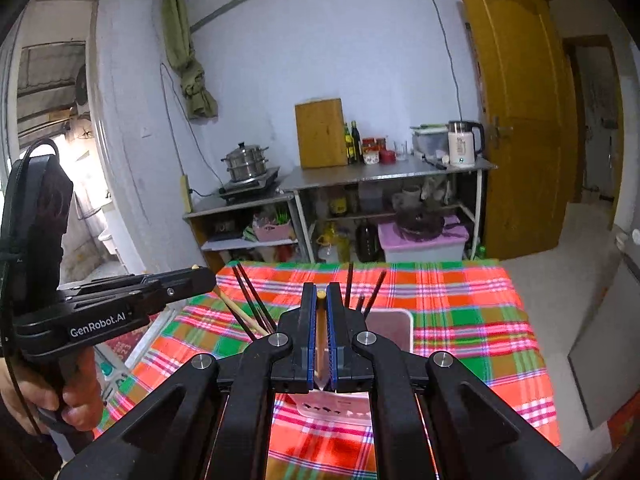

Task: Organize utensils
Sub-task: 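Lower the bamboo chopsticks into the basket and open both tools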

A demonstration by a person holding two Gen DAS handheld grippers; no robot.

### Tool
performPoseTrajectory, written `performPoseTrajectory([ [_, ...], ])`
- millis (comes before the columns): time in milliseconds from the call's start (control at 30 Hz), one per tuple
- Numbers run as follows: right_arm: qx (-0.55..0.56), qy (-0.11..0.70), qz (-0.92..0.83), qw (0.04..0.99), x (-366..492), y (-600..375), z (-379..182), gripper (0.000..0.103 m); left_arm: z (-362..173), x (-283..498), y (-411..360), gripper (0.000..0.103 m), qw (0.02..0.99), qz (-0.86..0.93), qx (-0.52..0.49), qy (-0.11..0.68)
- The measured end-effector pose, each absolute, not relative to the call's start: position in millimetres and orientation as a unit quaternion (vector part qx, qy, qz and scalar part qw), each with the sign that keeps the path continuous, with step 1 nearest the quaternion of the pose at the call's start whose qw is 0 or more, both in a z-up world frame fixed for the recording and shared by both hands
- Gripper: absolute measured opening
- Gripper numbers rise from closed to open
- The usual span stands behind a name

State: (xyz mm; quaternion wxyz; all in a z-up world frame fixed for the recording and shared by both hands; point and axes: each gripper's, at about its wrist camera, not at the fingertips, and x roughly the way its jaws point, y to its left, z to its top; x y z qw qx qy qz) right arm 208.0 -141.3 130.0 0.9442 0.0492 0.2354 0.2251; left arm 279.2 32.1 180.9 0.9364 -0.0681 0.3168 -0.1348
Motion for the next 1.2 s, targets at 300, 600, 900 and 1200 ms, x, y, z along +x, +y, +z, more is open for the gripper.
performPoseTrajectory([
  [300,0.053,0.265,0.226,0.936,229.9,-134.0,95.2,0.005,140.6,296.8,28.6,0.005,0.927,-0.138,-0.066,0.342],
  [600,0.052,0.296,0.227,0.927,244.9,-131.5,66.8,0.005,108.1,307.2,29.0,0.005,0.917,-0.135,-0.066,0.37],
  [900,0.057,0.304,0.228,0.923,249.1,-133.5,63.4,0.005,101.4,307.9,34.5,0.005,0.915,-0.132,-0.07,0.375],
  [1200,0.047,0.275,0.231,0.932,228.2,-139.7,86.8,0.01,127.0,289.8,35.3,0.009,0.927,-0.121,-0.064,0.349],
])
